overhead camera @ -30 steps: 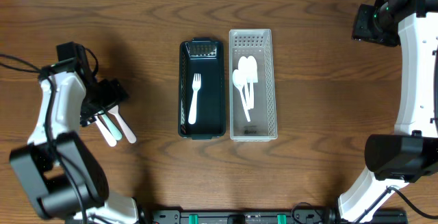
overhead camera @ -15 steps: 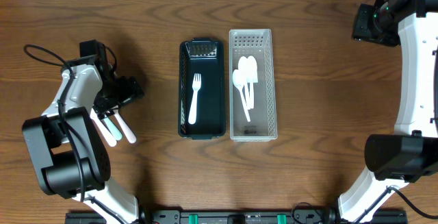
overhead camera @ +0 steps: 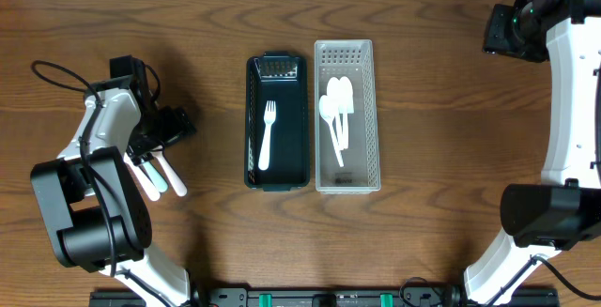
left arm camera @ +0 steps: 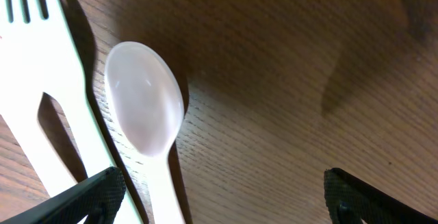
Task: Pack container
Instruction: 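Move left gripper over the fork pair and spoon, lowering to grasp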
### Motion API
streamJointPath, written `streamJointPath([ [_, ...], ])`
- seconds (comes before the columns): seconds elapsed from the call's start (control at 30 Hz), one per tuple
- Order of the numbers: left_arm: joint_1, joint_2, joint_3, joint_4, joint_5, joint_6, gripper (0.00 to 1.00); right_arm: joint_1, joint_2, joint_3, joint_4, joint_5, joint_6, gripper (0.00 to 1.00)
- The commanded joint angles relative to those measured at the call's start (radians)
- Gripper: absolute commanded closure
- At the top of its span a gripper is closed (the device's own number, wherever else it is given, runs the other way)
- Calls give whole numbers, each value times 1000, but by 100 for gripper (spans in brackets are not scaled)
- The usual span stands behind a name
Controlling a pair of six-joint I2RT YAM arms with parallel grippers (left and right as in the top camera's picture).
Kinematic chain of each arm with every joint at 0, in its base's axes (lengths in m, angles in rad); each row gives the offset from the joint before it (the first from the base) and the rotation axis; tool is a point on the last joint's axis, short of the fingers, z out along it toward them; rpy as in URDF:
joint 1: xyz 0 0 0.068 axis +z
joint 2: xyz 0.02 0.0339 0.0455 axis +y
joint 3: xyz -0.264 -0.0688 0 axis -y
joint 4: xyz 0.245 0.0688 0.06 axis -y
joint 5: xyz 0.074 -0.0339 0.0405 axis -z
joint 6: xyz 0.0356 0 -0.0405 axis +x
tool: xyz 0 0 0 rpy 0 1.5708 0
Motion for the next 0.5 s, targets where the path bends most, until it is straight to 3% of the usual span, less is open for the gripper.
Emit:
streamJointPath([
  [0.0,10,6,-23,-4,-24,-17,5,-2,0,-1,1,18,-14,52],
  [0.47,11,8,-55,62,-23,-21,5,-2,0,-1,-3,18,-15,52],
])
